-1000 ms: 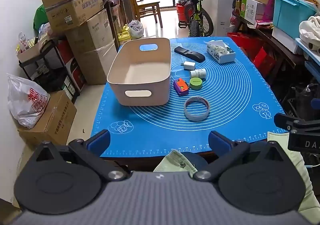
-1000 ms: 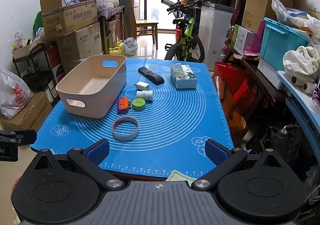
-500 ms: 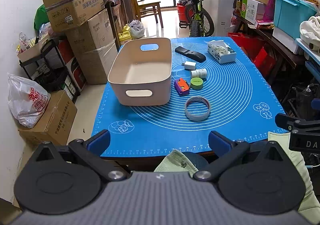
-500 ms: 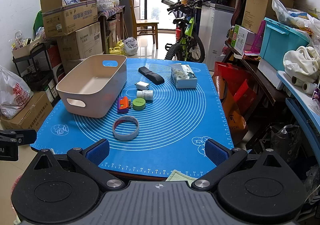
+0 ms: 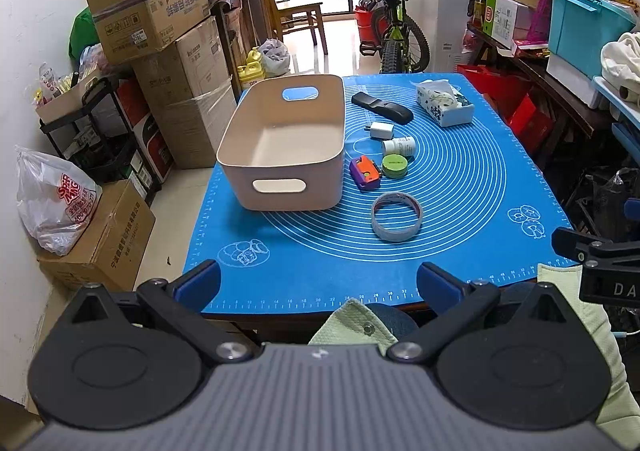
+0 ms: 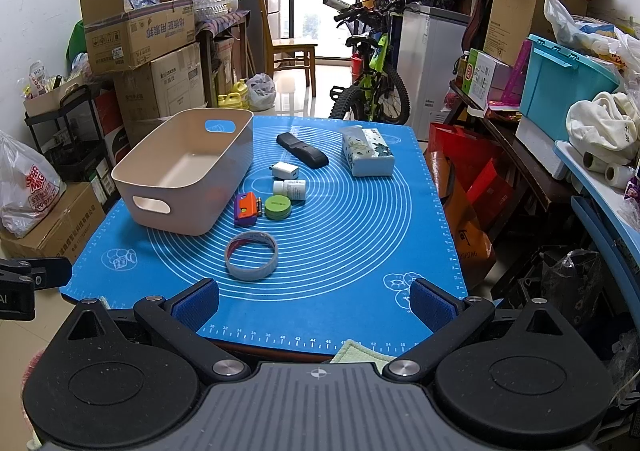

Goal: Organize rigid objects

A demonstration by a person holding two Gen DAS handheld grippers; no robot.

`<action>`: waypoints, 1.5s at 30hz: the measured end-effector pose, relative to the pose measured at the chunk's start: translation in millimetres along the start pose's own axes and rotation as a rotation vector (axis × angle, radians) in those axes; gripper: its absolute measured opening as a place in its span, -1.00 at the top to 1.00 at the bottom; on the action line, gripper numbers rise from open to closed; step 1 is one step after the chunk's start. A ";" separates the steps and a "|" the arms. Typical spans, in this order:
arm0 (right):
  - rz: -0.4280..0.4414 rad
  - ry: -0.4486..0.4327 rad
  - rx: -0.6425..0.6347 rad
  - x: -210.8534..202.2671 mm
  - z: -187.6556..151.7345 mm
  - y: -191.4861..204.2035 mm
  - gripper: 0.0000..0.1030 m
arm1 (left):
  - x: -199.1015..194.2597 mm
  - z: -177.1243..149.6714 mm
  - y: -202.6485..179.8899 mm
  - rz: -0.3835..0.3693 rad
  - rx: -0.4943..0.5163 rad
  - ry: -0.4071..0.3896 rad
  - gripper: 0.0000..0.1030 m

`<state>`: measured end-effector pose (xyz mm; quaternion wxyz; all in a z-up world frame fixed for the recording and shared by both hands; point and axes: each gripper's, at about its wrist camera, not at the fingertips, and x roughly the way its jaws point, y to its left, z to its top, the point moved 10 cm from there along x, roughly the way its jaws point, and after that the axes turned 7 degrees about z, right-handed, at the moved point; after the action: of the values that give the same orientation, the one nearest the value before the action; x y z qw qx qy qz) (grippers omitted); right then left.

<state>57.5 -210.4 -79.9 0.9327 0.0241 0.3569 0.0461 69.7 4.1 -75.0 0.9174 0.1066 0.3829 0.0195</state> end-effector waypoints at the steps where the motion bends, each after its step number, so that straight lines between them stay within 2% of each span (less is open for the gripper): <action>1: 0.000 0.001 0.000 0.1 0.0 0.0 -0.96 | 0.1 0.0 0.0 0.000 0.000 -0.001 -1.00; 45: 0.002 0.020 -0.028 7.3 1.0 3.2 -0.96 | 1.0 2.2 3.1 0.003 -0.003 0.009 -1.00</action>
<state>63.4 -206.5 -83.8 0.9293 0.0110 0.3655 0.0525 72.0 6.9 -73.5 0.9158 0.1057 0.3869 0.0217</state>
